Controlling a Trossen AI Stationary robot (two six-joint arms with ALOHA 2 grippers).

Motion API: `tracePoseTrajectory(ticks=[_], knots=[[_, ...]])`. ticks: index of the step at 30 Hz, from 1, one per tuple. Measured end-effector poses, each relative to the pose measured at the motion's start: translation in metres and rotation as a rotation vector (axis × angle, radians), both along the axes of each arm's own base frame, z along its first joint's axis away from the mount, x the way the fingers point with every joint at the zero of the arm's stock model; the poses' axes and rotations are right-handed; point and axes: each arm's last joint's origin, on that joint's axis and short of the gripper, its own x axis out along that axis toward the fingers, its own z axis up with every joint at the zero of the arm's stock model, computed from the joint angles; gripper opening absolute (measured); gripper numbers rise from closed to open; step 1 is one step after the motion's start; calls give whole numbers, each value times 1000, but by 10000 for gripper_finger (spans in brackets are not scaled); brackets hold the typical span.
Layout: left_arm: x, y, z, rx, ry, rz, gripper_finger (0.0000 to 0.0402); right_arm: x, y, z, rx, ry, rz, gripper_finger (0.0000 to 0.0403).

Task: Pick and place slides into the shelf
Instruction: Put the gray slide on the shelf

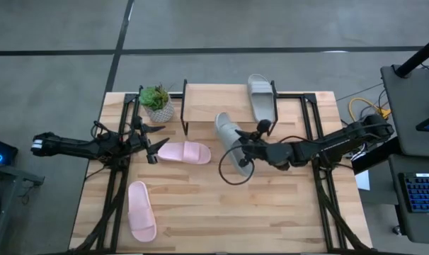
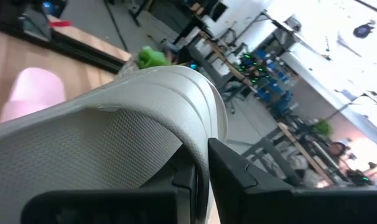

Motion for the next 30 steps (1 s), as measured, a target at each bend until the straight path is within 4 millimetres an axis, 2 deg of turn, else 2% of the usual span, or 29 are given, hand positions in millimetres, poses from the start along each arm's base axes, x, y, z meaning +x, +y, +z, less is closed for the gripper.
tracePoseTrajectory(ticks=[13, 18, 30], knots=[[0, 0, 0, 0, -1, 0, 208, -1, -2, 9, -53, -51, -95, 28], [0, 0, 0, 0, -1, 0, 208, 0, -10, 18, -68, -106, -160, 28], [0, 0, 0, 0, -1, 0, 208, 10, -40, 57, -137, -84, -322, 28]])
